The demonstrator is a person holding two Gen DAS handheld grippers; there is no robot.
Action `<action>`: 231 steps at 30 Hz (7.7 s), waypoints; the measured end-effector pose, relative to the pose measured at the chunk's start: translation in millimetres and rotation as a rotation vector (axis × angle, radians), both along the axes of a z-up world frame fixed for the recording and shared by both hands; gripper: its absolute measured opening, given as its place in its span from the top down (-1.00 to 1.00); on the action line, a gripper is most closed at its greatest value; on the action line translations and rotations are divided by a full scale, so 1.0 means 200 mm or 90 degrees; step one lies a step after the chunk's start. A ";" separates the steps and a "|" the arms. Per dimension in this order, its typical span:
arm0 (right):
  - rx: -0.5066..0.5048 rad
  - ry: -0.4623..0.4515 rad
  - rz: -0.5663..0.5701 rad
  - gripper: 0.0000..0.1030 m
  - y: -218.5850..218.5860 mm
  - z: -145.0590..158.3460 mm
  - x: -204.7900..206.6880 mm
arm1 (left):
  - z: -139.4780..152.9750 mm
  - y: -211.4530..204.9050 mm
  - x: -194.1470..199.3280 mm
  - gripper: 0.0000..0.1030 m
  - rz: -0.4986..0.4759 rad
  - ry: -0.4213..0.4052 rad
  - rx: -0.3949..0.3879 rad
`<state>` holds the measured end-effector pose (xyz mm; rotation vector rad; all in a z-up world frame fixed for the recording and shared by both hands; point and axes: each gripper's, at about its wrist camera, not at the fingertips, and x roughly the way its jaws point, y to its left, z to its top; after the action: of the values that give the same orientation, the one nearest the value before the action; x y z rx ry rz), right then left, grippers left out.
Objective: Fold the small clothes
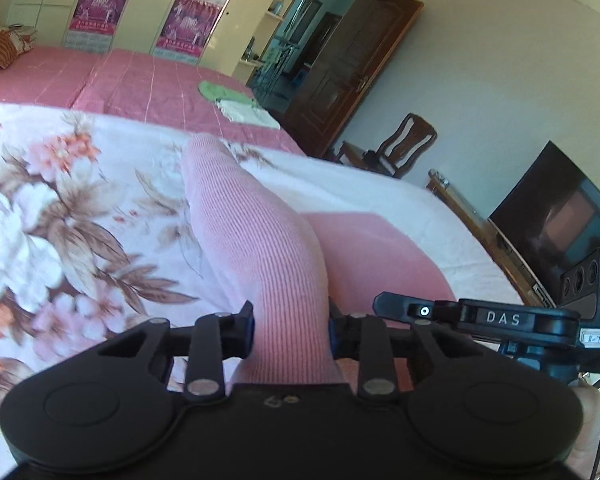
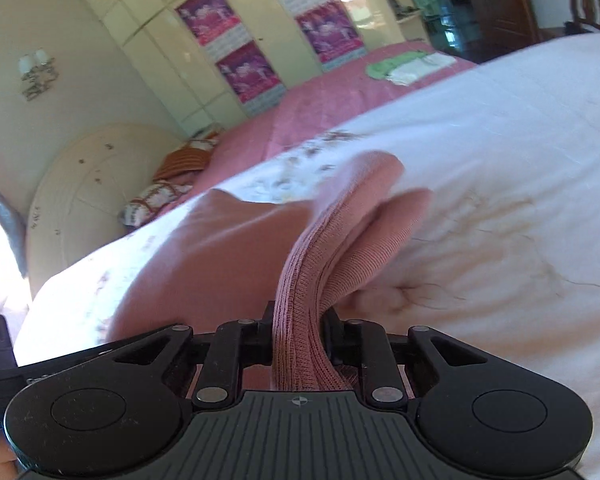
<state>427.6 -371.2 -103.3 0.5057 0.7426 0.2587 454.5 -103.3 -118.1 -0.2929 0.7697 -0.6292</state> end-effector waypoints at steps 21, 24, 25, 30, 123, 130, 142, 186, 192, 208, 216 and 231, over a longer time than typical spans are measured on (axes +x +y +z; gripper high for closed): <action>0.030 -0.045 0.144 0.61 1.70 0.00 0.23 | 0.11 1.63 -0.06 0.43 0.136 -0.062 0.082; 0.017 -0.015 0.141 0.61 1.78 -0.11 0.26 | 0.00 1.74 -0.03 0.42 0.146 -0.043 0.104; 0.013 -0.003 0.138 0.61 1.79 -0.15 0.26 | -0.06 1.77 -0.03 0.40 0.148 -0.026 0.112; 0.024 0.059 0.096 0.58 1.72 -0.35 0.28 | -0.21 1.83 -0.05 -0.10 0.166 -0.021 0.126; -0.256 -0.228 0.013 -0.99 1.75 0.86 -2.09 | 0.85 1.43 -2.08 -0.99 0.375 -0.064 0.293; -0.268 -0.260 -0.010 -0.99 1.76 0.94 -2.26 | 0.92 1.39 -2.25 -0.99 0.369 -0.096 0.303; -0.263 -0.251 -0.021 -0.99 1.76 0.92 -2.32 | 0.95 1.38 -2.31 -0.99 0.370 -0.114 0.305; -0.276 -0.225 0.000 -0.99 1.75 0.86 -2.21 | 0.97 1.41 -2.28 -0.99 0.382 -0.119 0.314; -0.276 -0.227 0.000 -0.99 1.75 0.86 -2.20 | 0.97 1.41 -2.27 -0.99 0.381 -0.120 0.314; -0.276 -0.223 0.001 -0.99 1.76 0.86 -2.19 | 0.96 1.40 -2.26 -0.99 0.382 -0.119 0.313; -0.275 -0.222 0.007 -0.99 1.75 0.85 -2.17 | 0.95 1.40 -2.25 -0.99 0.380 -0.118 0.315; -0.278 -0.192 0.020 -0.99 1.75 0.78 -2.04 | 0.86 1.38 -2.11 -0.86 0.372 -0.106 0.324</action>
<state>19.8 -21.0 53.3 0.0369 0.4913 0.1881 33.1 171.7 54.6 0.0113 0.6176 0.1007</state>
